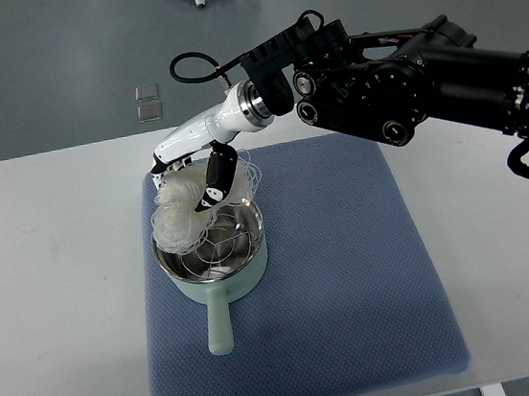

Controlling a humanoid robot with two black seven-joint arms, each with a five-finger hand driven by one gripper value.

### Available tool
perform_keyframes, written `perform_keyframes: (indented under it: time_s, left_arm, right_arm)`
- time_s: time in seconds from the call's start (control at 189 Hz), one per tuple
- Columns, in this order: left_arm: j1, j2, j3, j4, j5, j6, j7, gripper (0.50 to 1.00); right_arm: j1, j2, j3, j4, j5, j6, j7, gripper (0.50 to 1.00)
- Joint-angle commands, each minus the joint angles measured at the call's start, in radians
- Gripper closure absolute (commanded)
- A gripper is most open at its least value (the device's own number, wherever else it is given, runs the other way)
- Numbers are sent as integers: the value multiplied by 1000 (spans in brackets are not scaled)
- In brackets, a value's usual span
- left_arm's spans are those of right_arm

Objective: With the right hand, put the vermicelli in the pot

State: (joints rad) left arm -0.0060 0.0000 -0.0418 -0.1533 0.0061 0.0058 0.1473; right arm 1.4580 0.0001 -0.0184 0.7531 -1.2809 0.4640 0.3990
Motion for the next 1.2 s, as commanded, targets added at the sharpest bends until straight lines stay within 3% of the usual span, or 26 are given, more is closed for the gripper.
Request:
perform_keyframes:
  time_s: [0.0, 0.037, 0.095, 0.174, 0.27, 0.571, 0.798, 0.952, 1.195]
  left_arm:
    - [0, 0, 0, 0, 0, 0, 0, 500]
    - [0, 0, 0, 0, 0, 0, 0, 500]
    - [0, 0, 0, 1, 0, 0, 0, 500]
    - [0, 0, -1, 0, 0, 0, 0, 500]
    - [0, 0, 0, 0, 0, 0, 0, 500]
    - [0, 0, 0, 0, 0, 0, 0, 500]
    - [0, 0, 0, 0, 0, 0, 0, 500]
    - [0, 0, -1, 1, 0, 0, 0, 500]
    - [0, 0, 0, 1, 0, 0, 0, 500]
  right_arm:
    - [-11, 0, 5, 0, 2, -5, 0, 789]
    - [-15, 0, 5, 0, 2, -8, 0, 748]
    - [-18, 0, 5, 0, 2, -8, 0, 726]
    - [-21, 0, 5, 0, 2, -8, 0, 640]
    - [-34, 0, 11, 0, 5, -8, 1, 583]
    - [-36, 0, 17, -1, 23, -1, 1, 579]
    - [-30, -2, 106, -14, 158, 54, -5, 579]
    - [-56, -31, 227, -69, 281, 74, -85, 579]
    - [-277, -95, 483, -95, 483, 58, -197, 579]
